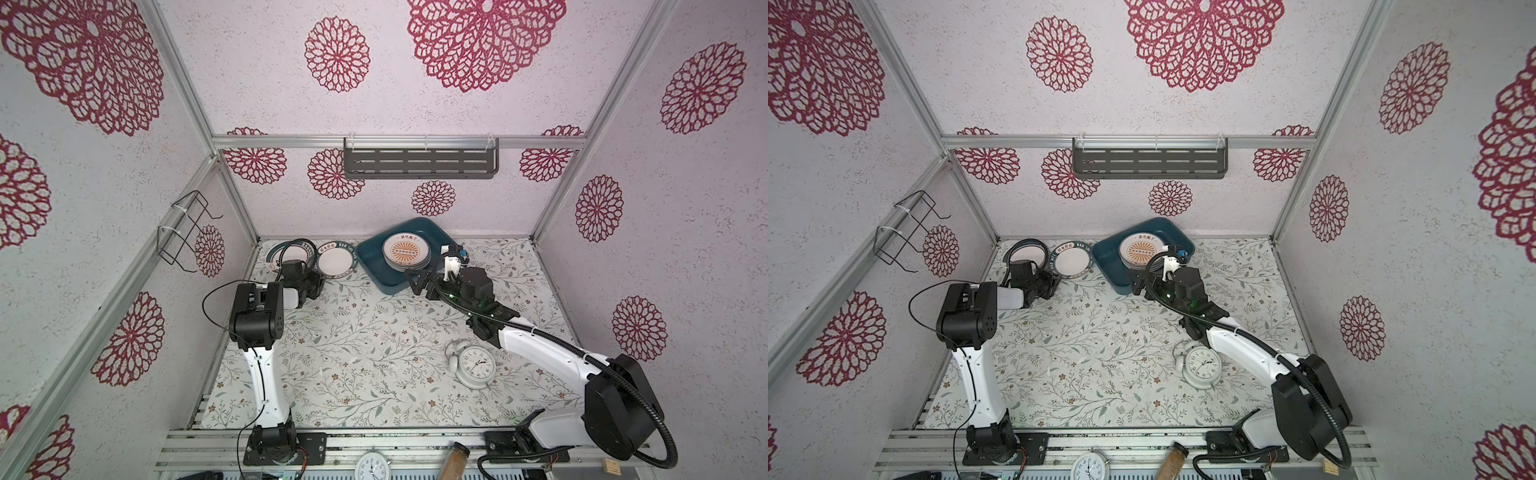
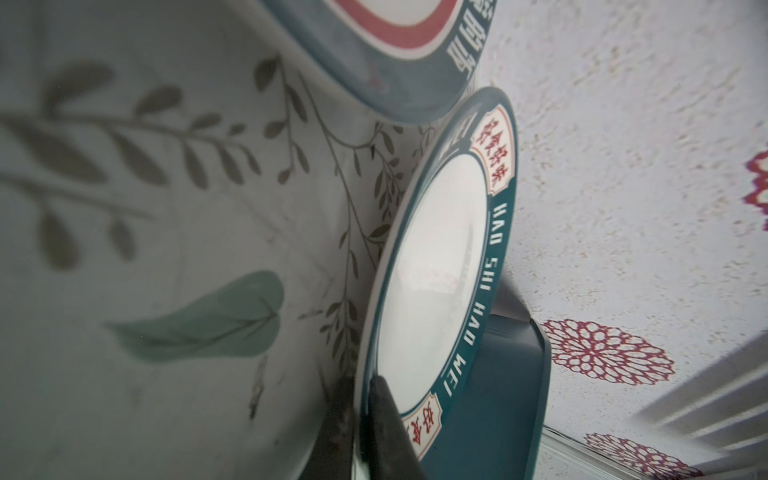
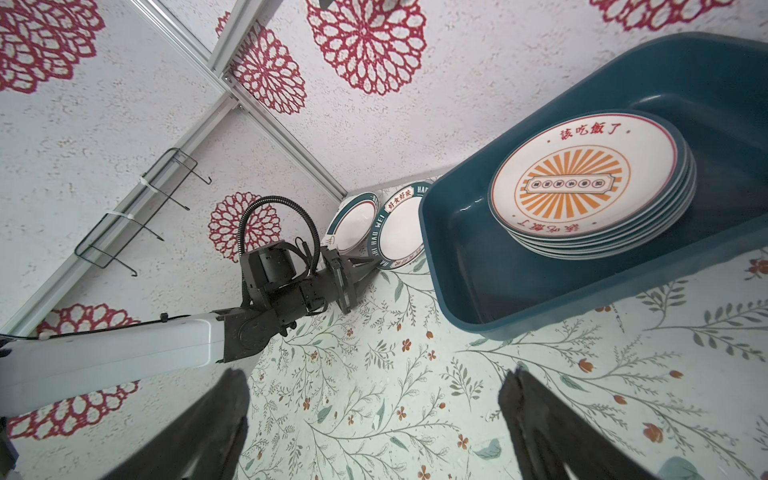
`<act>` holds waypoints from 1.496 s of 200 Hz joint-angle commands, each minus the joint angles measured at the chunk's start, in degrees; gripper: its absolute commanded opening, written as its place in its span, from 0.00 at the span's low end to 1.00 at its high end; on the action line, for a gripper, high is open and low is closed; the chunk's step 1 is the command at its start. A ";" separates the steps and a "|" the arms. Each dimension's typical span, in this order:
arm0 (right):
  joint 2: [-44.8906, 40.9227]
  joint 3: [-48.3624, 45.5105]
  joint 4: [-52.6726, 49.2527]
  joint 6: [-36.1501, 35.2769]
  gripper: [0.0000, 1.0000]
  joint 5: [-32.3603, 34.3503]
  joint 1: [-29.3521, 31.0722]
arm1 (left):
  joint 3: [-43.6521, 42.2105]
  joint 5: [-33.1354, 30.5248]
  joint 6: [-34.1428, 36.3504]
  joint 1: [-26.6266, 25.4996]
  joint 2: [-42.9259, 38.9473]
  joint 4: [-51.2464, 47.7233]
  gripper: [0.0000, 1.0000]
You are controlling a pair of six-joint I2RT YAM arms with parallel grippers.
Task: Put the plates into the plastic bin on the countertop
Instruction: 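Grasp the green-rimmed HAO SHI HAO WEI plate with left gripper while right reaches, then lift the green-rimmed plate upright with left gripper while right draws back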
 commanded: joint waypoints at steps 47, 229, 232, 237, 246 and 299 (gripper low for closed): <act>-1.72 1.23 -1.80 -0.92 0.99 1.70 -0.44 | -1.83 -0.41 -1.49 -0.19 -1.32 0.96 0.00; -5.91 -0.87 -3.35 -1.78 0.99 3.07 -1.65 | -10.37 -6.28 8.00 -0.10 -28.91 -12.18 0.00; -5.93 -0.89 -3.41 -1.90 0.99 3.02 -1.71 | -10.37 -6.41 8.29 -0.10 -29.36 -12.74 0.00; -5.99 -0.88 -3.46 -2.02 0.99 2.94 -1.84 | -10.37 -6.60 8.92 -0.15 -30.14 -13.60 0.00; -6.28 -0.77 -3.83 -2.39 0.99 2.98 -2.09 | -10.65 -6.61 9.37 -0.11 -31.46 -14.49 0.00; -7.97 -1.14 -4.82 -3.19 0.99 3.14 -4.02 | -12.47 -5.94 10.56 -0.36 -37.42 -17.03 0.00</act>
